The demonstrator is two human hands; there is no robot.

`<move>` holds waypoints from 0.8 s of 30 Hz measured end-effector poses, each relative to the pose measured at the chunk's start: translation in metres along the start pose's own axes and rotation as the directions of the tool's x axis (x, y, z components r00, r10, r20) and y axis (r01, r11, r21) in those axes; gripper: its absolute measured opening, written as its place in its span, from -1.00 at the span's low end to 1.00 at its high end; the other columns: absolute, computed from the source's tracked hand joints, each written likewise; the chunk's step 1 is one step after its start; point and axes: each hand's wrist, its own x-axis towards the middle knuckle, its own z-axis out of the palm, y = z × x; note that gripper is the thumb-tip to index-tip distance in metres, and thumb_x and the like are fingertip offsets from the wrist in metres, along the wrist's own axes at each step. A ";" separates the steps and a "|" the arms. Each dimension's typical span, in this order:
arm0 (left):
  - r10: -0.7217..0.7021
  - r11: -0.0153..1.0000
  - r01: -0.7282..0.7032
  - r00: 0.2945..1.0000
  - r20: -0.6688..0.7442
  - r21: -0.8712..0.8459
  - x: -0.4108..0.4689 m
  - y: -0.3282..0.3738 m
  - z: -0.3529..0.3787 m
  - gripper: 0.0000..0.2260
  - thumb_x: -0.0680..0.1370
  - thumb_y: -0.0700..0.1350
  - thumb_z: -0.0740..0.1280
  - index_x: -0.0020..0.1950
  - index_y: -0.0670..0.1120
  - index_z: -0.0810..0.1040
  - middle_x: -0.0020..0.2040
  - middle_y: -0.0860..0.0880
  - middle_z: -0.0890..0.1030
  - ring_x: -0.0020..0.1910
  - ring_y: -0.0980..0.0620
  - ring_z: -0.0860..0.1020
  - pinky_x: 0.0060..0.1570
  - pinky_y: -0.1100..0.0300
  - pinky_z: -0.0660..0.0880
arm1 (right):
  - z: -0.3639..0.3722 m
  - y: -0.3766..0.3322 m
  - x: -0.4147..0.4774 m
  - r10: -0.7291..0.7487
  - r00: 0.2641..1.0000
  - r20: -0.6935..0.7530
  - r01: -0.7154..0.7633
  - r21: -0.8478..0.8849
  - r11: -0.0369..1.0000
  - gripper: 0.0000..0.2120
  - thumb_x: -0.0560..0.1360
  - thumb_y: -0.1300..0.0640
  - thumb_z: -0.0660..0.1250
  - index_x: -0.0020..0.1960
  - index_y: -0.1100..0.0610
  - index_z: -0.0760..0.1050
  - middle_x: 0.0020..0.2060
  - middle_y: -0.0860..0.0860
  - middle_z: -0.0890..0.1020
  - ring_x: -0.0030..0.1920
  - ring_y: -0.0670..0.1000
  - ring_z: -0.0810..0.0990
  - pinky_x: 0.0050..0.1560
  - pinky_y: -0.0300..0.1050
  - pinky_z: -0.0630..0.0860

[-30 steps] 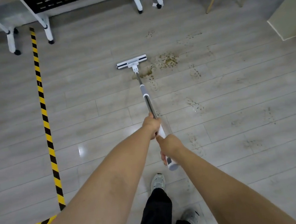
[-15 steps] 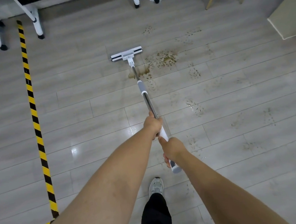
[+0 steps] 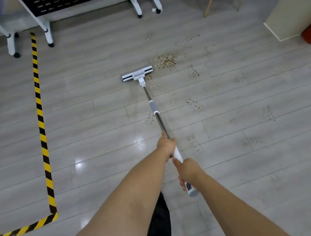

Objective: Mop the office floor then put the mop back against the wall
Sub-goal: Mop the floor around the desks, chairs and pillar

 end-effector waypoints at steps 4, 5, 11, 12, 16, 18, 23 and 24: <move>0.023 1.000 -0.023 0.999 0.022 -0.008 -0.066 -0.068 0.062 -0.48 0.66 -0.09 0.21 0.60 0.07 0.16 0.14 -0.09 0.49 0.04 -0.12 0.53 -0.14 0.05 0.59 | 0.004 0.103 -0.052 -0.018 1.000 0.018 0.019 -0.023 1.000 -0.54 0.68 -0.13 0.08 -0.02 0.26 0.47 -0.48 0.11 0.59 -0.57 0.06 0.52 -0.40 -0.15 0.47; 0.029 1.000 -0.028 0.999 0.025 -0.009 -0.084 -0.084 0.077 -0.48 0.66 -0.09 0.21 0.60 0.07 0.16 0.16 -0.10 0.50 0.05 -0.13 0.54 -0.09 0.03 0.61 | 0.005 0.128 -0.067 -0.011 1.000 0.024 0.011 -0.006 1.000 -0.54 0.68 -0.13 0.09 0.03 0.27 0.46 -0.47 0.13 0.59 -0.57 0.07 0.52 -0.44 -0.16 0.45; 0.009 0.998 -0.007 1.000 0.029 -0.062 -0.183 -0.152 0.138 -0.51 0.64 -0.12 0.22 0.57 0.02 0.21 0.19 -0.11 0.52 0.06 -0.13 0.54 -0.08 0.03 0.60 | 0.009 0.227 -0.158 0.011 0.998 0.054 -0.014 0.054 0.998 -0.56 0.69 -0.08 0.08 -0.10 0.26 0.45 -0.48 0.14 0.53 -0.58 0.08 0.46 -0.48 -0.21 0.38; 0.010 0.999 -0.009 1.000 0.027 -0.053 -0.193 -0.157 0.142 -0.49 0.64 -0.12 0.23 0.58 0.02 0.19 0.20 -0.11 0.53 0.06 -0.13 0.55 -0.10 0.05 0.59 | 0.009 0.235 -0.167 0.012 0.998 0.054 -0.015 0.060 0.998 -0.56 0.69 -0.08 0.08 -0.10 0.26 0.45 -0.48 0.14 0.53 -0.56 0.08 0.46 -0.45 -0.18 0.40; -0.003 0.998 0.004 1.000 0.005 -0.060 -0.214 -0.160 0.147 -0.52 0.64 -0.13 0.23 0.55 0.02 0.23 0.12 -0.10 0.53 0.02 -0.12 0.56 -0.22 0.07 0.55 | 0.008 0.244 -0.184 0.009 0.999 0.054 -0.012 0.060 0.998 -0.56 0.69 -0.09 0.08 -0.09 0.25 0.45 -0.45 0.14 0.54 -0.56 0.08 0.46 -0.47 -0.18 0.37; -0.015 0.997 0.015 1.000 0.007 -0.075 -0.212 -0.158 0.145 -0.54 0.64 -0.14 0.23 0.54 0.02 0.25 0.09 -0.10 0.54 0.03 -0.14 0.59 -0.12 0.01 0.62 | 0.008 0.240 -0.182 0.006 0.999 0.047 -0.009 0.067 0.998 -0.56 0.69 -0.10 0.08 -0.08 0.25 0.45 -0.46 0.14 0.54 -0.57 0.07 0.46 -0.48 -0.18 0.37; -0.011 0.999 0.011 1.000 0.000 -0.050 -0.187 -0.147 0.128 -0.49 0.64 -0.14 0.22 0.58 0.06 0.21 0.09 -0.06 0.52 0.04 -0.12 0.58 -0.13 0.05 0.60 | 0.017 0.216 -0.156 0.013 1.000 0.025 -0.014 0.049 0.999 -0.57 0.69 -0.10 0.11 -0.07 0.24 0.47 -0.45 0.12 0.55 -0.53 0.04 0.50 -0.43 -0.16 0.45; -0.005 0.999 0.005 1.000 -0.004 -0.045 -0.179 -0.143 0.121 -0.49 0.64 -0.13 0.22 0.59 0.06 0.20 0.11 -0.06 0.52 0.04 -0.11 0.57 -0.13 0.07 0.57 | 0.018 0.207 -0.150 0.012 1.000 0.024 -0.014 0.058 0.998 -0.58 0.69 -0.10 0.12 -0.08 0.23 0.47 -0.43 0.12 0.55 -0.53 0.04 0.50 -0.43 -0.16 0.45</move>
